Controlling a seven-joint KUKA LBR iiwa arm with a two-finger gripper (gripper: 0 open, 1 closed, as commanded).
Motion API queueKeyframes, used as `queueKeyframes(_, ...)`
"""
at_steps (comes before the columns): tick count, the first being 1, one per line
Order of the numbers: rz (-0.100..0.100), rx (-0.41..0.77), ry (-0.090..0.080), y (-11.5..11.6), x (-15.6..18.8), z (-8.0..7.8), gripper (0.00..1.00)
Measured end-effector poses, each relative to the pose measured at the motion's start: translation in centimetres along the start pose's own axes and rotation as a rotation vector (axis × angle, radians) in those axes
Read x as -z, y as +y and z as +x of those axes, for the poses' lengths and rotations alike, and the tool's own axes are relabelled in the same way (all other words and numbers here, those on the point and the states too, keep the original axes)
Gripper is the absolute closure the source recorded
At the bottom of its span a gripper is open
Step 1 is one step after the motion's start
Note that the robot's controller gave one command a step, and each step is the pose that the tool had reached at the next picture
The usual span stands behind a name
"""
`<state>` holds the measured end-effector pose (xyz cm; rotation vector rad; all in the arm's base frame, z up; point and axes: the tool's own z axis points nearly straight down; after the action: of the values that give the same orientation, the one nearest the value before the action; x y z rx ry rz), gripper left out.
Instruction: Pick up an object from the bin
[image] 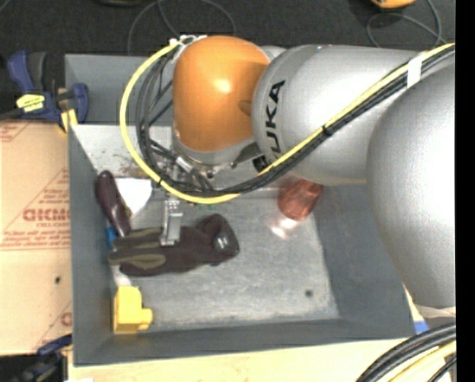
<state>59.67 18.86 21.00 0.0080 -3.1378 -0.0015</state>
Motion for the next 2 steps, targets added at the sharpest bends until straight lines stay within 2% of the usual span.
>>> queueKeyframes(1, -0.001, -0.003, -0.005, -0.1, 0.4, 0.0, 0.00)
queueKeyframes(2, -0.003, 0.044, -0.015, -1.5, -1.8, 0.8, 0.00)
